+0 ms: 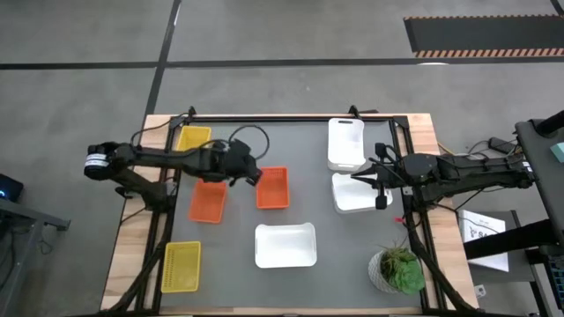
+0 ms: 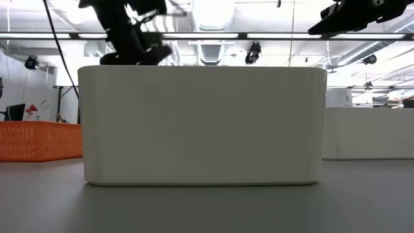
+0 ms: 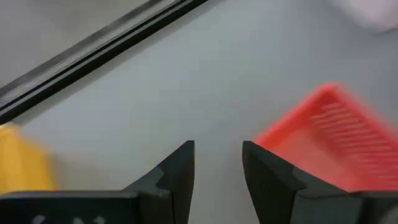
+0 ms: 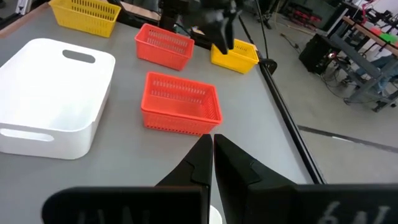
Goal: Stack baskets by color
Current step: Stack the bottom white bin on top of the top white bin
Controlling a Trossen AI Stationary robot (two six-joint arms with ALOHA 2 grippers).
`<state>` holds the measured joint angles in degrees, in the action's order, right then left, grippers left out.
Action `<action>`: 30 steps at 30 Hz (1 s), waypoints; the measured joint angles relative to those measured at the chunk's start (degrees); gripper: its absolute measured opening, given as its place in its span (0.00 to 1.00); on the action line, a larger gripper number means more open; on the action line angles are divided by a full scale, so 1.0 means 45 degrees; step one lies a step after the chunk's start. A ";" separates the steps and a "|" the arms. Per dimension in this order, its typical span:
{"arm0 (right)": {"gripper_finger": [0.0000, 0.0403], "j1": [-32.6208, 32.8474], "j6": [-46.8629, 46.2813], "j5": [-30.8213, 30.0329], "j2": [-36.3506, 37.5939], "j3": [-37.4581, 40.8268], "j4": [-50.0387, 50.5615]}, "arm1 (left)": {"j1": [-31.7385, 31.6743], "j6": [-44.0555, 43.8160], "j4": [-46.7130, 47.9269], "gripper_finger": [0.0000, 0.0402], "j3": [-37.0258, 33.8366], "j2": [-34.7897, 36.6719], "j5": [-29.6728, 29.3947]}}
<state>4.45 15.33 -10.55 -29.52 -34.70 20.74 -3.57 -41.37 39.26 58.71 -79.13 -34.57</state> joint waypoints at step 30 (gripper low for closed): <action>0.10 0.0005 0.0313 0.1228 -0.2382 -0.0135 -0.2005 | 0.3162 0.1206 -0.2287 0.29 -0.0042 -0.0049 0.0027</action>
<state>4.47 16.74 -5.03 -40.24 -35.30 11.72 10.66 -35.94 28.97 58.52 -79.35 -34.45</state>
